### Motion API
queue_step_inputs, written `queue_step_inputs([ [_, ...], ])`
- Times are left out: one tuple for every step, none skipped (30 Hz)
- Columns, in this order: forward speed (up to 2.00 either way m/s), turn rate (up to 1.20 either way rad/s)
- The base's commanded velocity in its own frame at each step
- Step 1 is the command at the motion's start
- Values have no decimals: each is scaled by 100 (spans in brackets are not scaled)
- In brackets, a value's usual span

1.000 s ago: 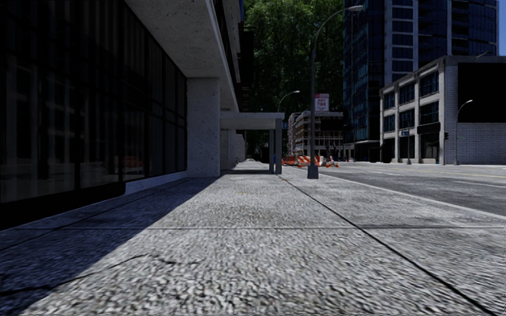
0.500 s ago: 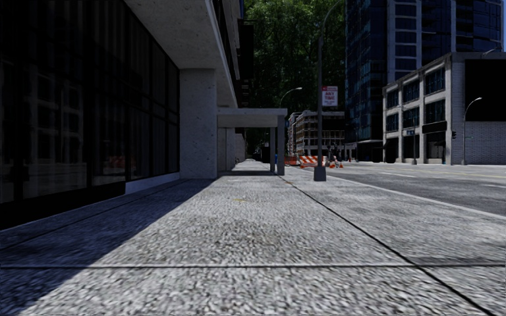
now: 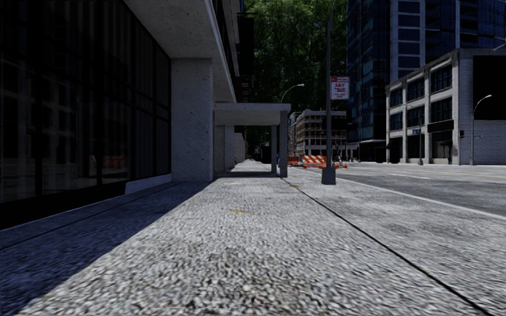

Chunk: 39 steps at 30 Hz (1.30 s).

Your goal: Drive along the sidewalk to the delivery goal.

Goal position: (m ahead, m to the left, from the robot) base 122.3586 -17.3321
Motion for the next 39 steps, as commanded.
queue_step_inputs([
  [200, 0],
  [200, 0],
  [200, 0],
  [200, 0],
  [200, 0],
  [200, 0],
  [200, 0],
  [200, 0],
  [200, 0],
  [200, 0],
  [200, 0],
  [200, 0],
  [200, 0],
  [200, 0],
  [200, 0],
  [200, 0],
  [200, 0],
  [200, 0],
  [200, 0],
  [200, 0],
  [200, 0],
  [200, 0],
  [200, 0],
  [200, 0],
  [200, 0],
  [200, 0],
  [200, 0],
  [200, 0],
  [200, 0],
  [200, 0],
  [200, 0],
  [200, 0],
  [200, 0],
  [200, 0],
  [200, 0],
  [200, 0],
  [200, 0],
  [200, 0],
  [200, 0],
])
